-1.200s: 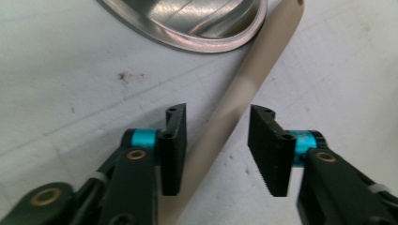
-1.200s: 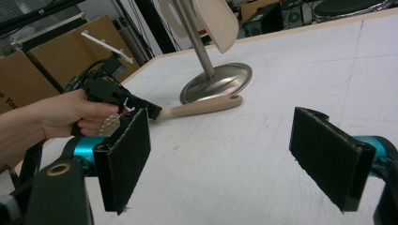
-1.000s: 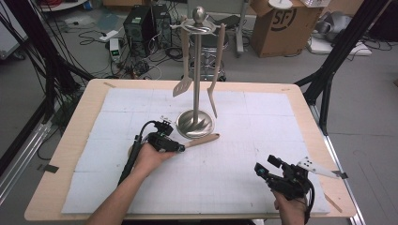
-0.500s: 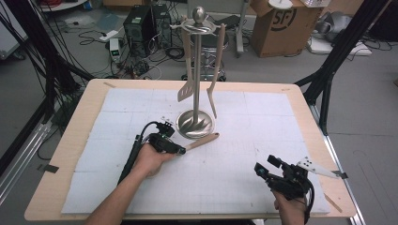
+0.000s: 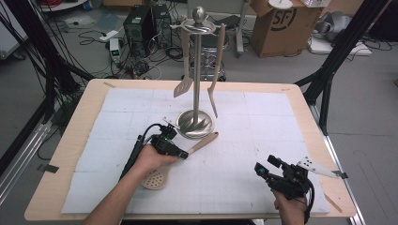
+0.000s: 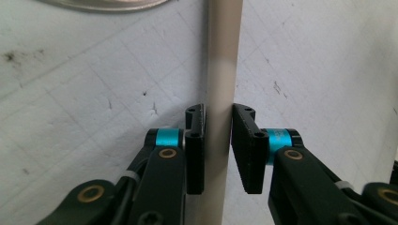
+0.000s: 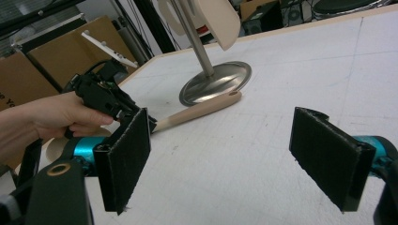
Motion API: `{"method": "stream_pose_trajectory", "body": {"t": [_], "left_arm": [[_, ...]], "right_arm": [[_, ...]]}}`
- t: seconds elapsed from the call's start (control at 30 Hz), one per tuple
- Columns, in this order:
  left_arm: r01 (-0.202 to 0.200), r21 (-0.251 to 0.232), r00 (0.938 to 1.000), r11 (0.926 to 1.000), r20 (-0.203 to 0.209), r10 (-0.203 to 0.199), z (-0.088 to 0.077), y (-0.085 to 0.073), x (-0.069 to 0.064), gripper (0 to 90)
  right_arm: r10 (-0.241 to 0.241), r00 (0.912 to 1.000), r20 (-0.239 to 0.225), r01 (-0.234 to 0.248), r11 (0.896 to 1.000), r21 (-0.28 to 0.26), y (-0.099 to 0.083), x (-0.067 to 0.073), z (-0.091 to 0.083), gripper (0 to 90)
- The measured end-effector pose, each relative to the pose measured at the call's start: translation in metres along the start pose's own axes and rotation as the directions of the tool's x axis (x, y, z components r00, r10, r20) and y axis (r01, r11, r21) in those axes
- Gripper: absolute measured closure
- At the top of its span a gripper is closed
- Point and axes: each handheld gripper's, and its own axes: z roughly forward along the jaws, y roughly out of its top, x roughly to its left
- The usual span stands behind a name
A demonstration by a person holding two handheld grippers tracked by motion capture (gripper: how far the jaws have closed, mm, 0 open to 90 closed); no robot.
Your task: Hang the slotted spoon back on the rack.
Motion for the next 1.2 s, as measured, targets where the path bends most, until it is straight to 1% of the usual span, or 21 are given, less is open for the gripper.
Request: {"method": "stream_pose_trajectory", "body": {"t": [0.03, 0.1, 0.13, 0.23, 0.3, 0.33, 0.37, 0.47, 0.5, 0.53, 0.63, 0.7, 0.73, 0.8, 0.83, 0.9, 1.0, 1.03, 1.1, 1.17, 1.2], "left_arm": [[-0.002, 0.006, 1.0000, 1.0000, 0.001, 0.002, 0.000, 0.001, 0.000, 74.1], [-0.010, 0.019, 0.9998, 0.9998, 0.015, 0.010, 0.000, 0.002, 0.000, 69.3], [-0.013, 0.025, 0.9999, 0.9996, 0.006, 0.013, 0.001, 0.003, -0.002, 68.7], [-0.051, 0.050, 0.9985, 0.9975, -0.020, 0.052, 0.002, 0.006, -0.006, 68.4], [-0.086, 0.060, 0.9942, 0.9945, -0.059, 0.090, 0.003, 0.006, -0.012, 68.7], [-0.106, 0.061, 0.9903, 0.9925, -0.084, 0.111, 0.004, 0.006, -0.014, 70.5], [-0.127, 0.066, 0.9854, 0.9897, -0.106, 0.133, 0.004, 0.006, -0.016, 74.9], [-0.160, 0.069, 0.9781, 0.9847, -0.123, 0.168, 0.005, 0.005, -0.019, 76.8], [-0.150, 0.070, 0.9798, 0.9861, -0.123, 0.158, 0.004, 0.005, -0.019, 77.4], [-0.126, 0.062, 0.9848, 0.9901, -0.113, 0.132, 0.003, 0.006, -0.016, 78.0], [-0.099, 0.047, 0.9927, 0.9940, -0.065, 0.102, -0.001, 0.006, -0.011, 78.2], [-0.090, 0.028, 0.9953, 0.9956, -0.035, 0.090, -0.006, 0.006, -0.008, 78.3], [-0.073, 0.004, 0.9973, 0.9973, -0.004, 0.073, -0.009, 0.006, -0.008, 78.3], [-0.052, -0.020, 0.9973, 0.9985, 0.051, 0.053, -0.014, 0.005, -0.007, 78.3], [-0.045, -0.029, 0.9960, 0.9986, 0.077, 0.047, -0.015, 0.004, -0.006, 78.3], [-0.025, -0.051, 0.9934, 0.9984, 0.110, 0.031, -0.018, 0.002, -0.004, 78.3], [0.017, -0.090, 0.9852, 0.9958, 0.171, -0.001, -0.023, -0.003, 0.001, 78.3], [0.021, -0.102, 0.9830, 0.9946, 0.183, -0.002, -0.026, -0.005, 0.003, 78.3], [0.040, -0.132, 0.9812, 0.9905, 0.192, -0.014, -0.032, -0.008, 0.007, 78.3], [0.069, -0.173, 0.9723, 0.9824, 0.232, -0.028, -0.041, -0.013, 0.013, 78.2], [0.084, -0.193, 0.9695, 0.9777, 0.242, -0.036, -0.046, -0.014, 0.014, 78.2]], "right_arm": [[-0.002, 1.0000, 0.000, 0.002, 1.000, -0.003, 0.000, 0.000, 0.000, 19.8], [0.010, 1.0000, -0.003, -0.010, 1.000, -0.001, 0.000, 0.000, 0.000, 19.8], [0.009, 0.9999, -0.004, -0.009, 1.000, -0.002, 0.000, -0.001, 0.000, 19.8], [0.008, 1.0000, -0.001, -0.008, 1.000, -0.006, 0.001, -0.001, -0.001, 19.8], [0.004, 1.0000, -0.001, -0.004, 1.000, -0.007, 0.001, -0.001, 0.000, 19.8], [0.004, 1.0000, -0.002, -0.004, 1.000, -0.006, 0.001, -0.001, 0.000, 19.8], [0.012, 0.9999, -0.003, -0.012, 1.000, -0.001, 0.001, 0.000, 0.000, 19.8], [0.005, 1.0000, 0.000, -0.005, 1.000, -0.003, 0.000, -0.001, 0.001, 19.8], [0.005, 1.0000, 0.000, -0.005, 1.000, -0.004, 0.000, -0.001, 0.001, 19.8], [0.005, 1.0000, 0.001, -0.005, 1.000, -0.004, 0.000, -0.001, 0.001, 19.8], [0.012, 0.9999, 0.002, -0.012, 1.000, -0.008, 0.001, -0.002, -0.001, 19.8], [0.014, 0.9999, 0.003, -0.014, 1.000, -0.011, 0.000, -0.003, -0.002, 19.8], [0.018, 0.9998, 0.005, -0.018, 1.000, -0.011, 0.000, -0.004, -0.002, 19.8], [0.023, 0.9997, 0.004, -0.023, 1.000, -0.008, 0.000, -0.004, -0.002, 19.8], [0.015, 0.9999, 0.005, -0.015, 1.000, -0.012, 0.000, -0.004, -0.002, 19.8], [0.013, 0.9999, 0.003, -0.013, 1.000, -0.013, 0.001, -0.003, -0.003, 19.8], [0.012, 0.9999, 0.005, -0.012, 1.000, -0.018, 0.001, -0.003, -0.005, 19.8], [0.013, 0.9999, 0.005, -0.013, 1.000, -0.019, 0.001, -0.003, -0.005, 19.8], [0.014, 0.9999, 0.005, -0.014, 1.000, -0.017, 0.001, -0.003, -0.005, 19.8], [0.013, 0.9999, 0.004, -0.013, 1.000, -0.017, 0.001, -0.003, -0.004, 19.8], [0.014, 0.9999, 0.006, -0.014, 1.000, -0.016, 0.001, -0.003, -0.004, 19.8]]}}
